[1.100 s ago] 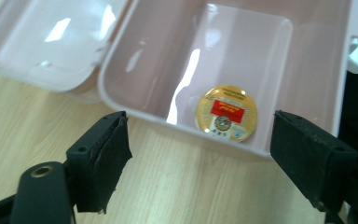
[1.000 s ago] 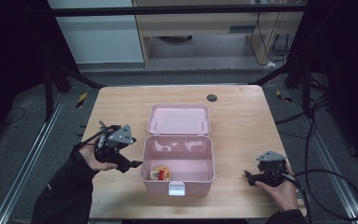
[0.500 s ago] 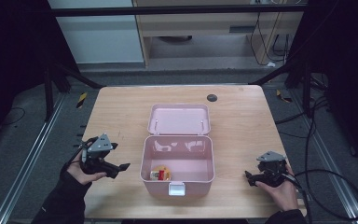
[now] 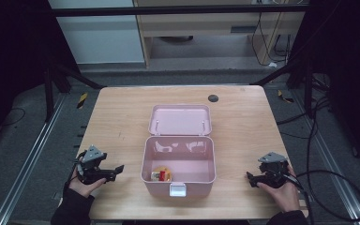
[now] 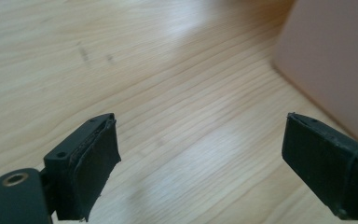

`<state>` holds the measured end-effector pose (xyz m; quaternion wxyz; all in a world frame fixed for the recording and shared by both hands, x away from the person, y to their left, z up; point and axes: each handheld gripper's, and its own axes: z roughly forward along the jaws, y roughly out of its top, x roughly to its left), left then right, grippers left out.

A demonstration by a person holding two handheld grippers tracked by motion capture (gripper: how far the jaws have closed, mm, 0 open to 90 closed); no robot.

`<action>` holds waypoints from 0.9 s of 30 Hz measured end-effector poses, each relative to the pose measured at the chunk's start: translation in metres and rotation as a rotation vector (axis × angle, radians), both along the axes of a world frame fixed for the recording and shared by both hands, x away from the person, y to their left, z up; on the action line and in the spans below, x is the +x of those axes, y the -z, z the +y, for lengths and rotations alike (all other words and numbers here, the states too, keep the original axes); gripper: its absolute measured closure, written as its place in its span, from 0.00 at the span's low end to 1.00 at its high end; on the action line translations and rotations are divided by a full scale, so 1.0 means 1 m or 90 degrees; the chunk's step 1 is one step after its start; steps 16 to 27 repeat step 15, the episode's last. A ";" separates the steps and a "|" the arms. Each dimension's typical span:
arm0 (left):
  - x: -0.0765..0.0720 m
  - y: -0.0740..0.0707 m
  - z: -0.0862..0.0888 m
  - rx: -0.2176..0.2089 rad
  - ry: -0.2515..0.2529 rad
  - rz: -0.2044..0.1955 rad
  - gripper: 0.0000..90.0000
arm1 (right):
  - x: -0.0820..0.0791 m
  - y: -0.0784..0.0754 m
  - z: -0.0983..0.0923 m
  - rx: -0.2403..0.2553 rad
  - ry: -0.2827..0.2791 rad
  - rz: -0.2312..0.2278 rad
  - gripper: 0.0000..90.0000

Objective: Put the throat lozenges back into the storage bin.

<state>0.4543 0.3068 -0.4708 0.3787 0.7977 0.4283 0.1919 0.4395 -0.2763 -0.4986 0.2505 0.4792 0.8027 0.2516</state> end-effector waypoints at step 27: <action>-0.006 0.019 0.027 0.011 -0.152 -0.005 0.11 | -0.001 0.002 -0.005 0.017 0.011 -0.008 0.03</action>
